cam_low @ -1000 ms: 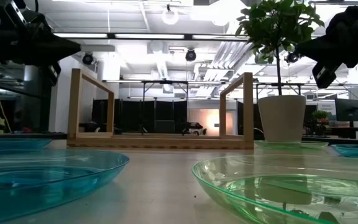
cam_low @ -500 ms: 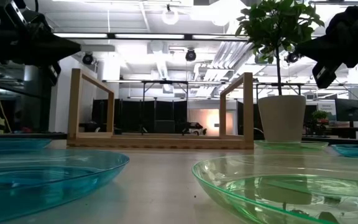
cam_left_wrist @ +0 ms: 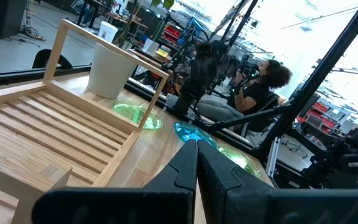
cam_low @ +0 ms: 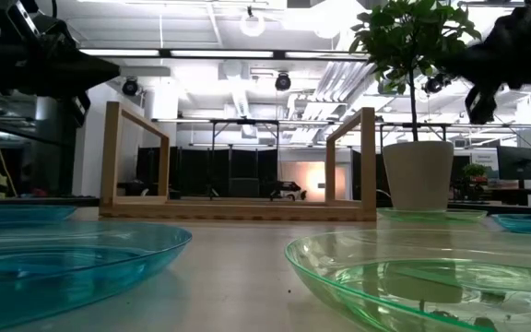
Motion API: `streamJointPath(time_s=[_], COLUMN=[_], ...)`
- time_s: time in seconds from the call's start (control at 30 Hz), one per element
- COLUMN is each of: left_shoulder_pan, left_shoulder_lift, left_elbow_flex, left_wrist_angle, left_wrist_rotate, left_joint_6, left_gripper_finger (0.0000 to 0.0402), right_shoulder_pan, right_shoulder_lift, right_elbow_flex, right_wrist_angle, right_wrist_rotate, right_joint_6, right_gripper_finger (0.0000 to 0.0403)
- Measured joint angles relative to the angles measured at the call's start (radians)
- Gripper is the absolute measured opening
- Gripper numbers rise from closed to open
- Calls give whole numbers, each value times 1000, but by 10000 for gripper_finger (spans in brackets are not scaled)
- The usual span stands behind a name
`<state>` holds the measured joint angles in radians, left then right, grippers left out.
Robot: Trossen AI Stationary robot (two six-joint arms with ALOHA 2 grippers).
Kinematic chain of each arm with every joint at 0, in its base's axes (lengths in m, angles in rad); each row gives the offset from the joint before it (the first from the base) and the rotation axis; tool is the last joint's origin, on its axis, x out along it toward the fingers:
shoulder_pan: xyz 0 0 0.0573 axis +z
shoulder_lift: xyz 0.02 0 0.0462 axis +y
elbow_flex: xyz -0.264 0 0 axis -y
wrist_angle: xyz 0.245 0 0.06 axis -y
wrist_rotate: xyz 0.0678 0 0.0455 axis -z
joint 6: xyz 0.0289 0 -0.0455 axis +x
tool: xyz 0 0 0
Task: Place and stack plates onto a shelf
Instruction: Put the bottom right transparent green plate on the shelf
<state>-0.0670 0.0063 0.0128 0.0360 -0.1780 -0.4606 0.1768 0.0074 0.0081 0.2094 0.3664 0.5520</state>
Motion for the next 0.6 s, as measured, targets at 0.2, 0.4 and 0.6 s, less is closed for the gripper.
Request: streamJointPath(time_s=[0.2, 0.4, 0.6], left_shoulder_pan=[0, 0, 0], left_shoulder_lift=[0, 0, 0], left_elbow_flex=[0, 0, 0], left_wrist_angle=[0, 0, 0], left_wrist_rotate=[0, 0, 0], left_joint_6=[0, 0, 0], left_gripper_finger=[1, 1, 1], right_shoulder_pan=[0, 9, 62], right_shoulder_lift=[0, 65, 386], right_elbow_flex=[0, 84, 372], right_wrist_angle=[215, 243, -116], right_wrist_rotate=[224, 53, -80], right_joint_6=[231, 368, 493], right_gripper_finger=[0, 5, 47])
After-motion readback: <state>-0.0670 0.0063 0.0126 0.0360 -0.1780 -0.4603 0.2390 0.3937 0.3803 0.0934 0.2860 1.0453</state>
